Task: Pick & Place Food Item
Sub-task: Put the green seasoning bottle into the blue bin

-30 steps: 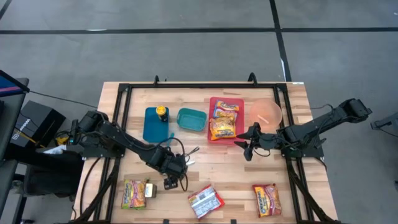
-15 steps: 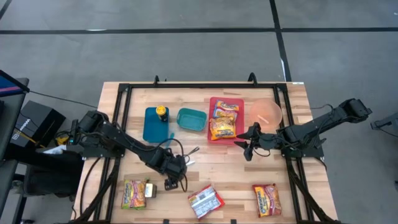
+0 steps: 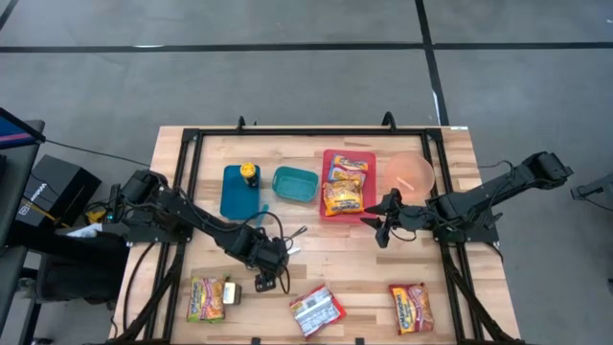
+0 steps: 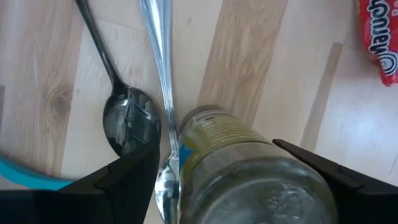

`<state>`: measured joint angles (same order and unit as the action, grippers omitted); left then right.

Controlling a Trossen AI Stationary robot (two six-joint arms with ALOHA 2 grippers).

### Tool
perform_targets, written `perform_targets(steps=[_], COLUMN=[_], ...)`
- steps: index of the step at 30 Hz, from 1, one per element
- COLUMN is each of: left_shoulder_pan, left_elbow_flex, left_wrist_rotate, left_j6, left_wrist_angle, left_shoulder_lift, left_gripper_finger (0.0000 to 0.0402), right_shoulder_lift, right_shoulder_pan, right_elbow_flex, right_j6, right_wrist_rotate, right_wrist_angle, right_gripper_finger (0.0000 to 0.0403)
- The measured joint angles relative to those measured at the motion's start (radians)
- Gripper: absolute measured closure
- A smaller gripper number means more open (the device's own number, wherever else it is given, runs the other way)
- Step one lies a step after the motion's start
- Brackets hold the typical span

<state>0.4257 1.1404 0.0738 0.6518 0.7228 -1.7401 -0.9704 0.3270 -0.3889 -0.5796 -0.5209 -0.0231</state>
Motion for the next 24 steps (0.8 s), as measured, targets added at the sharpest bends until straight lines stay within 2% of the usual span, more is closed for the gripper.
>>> perform_targets(steps=[19, 24], left_shoulder_pan=[0.0, 0.001], left_elbow_flex=[0.0, 0.0], left_wrist_rotate=[-0.001, -0.019], left_j6=[0.01, 0.012], left_wrist_angle=[-0.011, -0.022], left_shoulder_lift=[0.0, 0.0], left_gripper_finger=[0.0103, 0.0131], right_shoulder_lift=[0.0, 0.0], right_shoulder_pan=[0.0, 0.0], right_elbow_flex=[0.0, 0.0], right_j6=[0.003, 0.003], right_wrist_rotate=[0.0, 0.0], right_wrist_angle=[0.0, 0.0], right_gripper_finger=[0.0246, 0.0246])
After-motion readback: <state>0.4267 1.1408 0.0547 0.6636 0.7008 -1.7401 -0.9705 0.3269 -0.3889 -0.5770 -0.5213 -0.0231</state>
